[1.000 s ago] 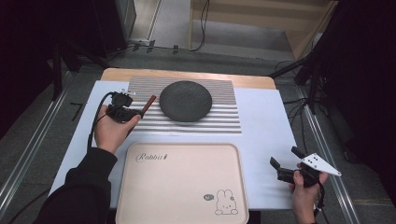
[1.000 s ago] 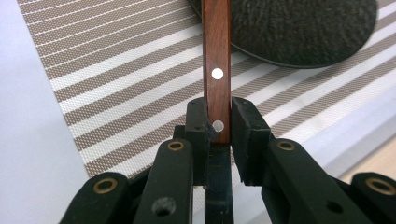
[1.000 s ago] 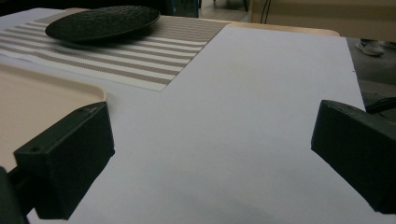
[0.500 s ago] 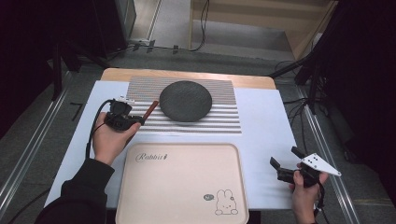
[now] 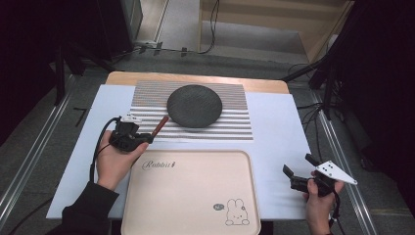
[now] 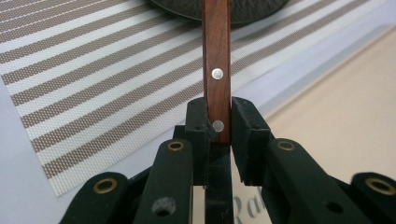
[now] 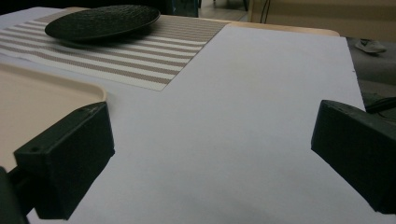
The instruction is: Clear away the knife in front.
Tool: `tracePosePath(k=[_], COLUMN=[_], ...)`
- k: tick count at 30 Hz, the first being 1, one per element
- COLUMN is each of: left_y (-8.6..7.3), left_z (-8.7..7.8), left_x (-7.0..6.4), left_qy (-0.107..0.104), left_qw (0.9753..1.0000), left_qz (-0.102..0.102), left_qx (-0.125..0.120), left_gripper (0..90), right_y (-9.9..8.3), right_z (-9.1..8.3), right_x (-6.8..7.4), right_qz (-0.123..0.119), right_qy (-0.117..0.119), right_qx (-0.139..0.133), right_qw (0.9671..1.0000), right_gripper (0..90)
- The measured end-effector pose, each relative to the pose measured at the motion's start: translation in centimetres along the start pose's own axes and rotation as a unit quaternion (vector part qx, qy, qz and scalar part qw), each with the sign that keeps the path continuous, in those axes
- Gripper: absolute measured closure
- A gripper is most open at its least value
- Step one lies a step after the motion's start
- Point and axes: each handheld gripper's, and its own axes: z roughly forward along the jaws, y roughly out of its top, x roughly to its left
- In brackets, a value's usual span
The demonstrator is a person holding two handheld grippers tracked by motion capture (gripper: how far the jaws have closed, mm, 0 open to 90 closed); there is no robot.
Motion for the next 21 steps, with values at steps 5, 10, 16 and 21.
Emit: tracePosePath(k=[5,10,16,21], left_y=[-1.1,-2.0,-3.0,-4.0], left_z=[-0.3,-0.7,-1.0,-1.5], left_x=[-0.9,-1.7,-2.7,-3.5], left_qy=[-0.006,-0.01,-0.02,-0.023], left_qw=[1.0,0.9999,0.9997,0.9996], left_qz=[0.004,0.01,0.008,0.006], left_qx=[-0.003,-0.002,-0.007,-0.014], left_gripper=[77.1,77.2,77.1,77.2], right_y=[0.0,0.0,0.0,0.0], right_z=[0.0,0.0,0.0,0.0], right_x=[0.0,0.0,0.0,0.0], right_qz=[0.001,0.003,0.002,0.001], right_qy=[0.0,0.001,0.0,0.0], right_qx=[0.0,-0.001,-0.002,-0.001], right_qw=[1.0,1.0,1.0,1.0], right_gripper=[0.0,0.0,0.0,0.0])
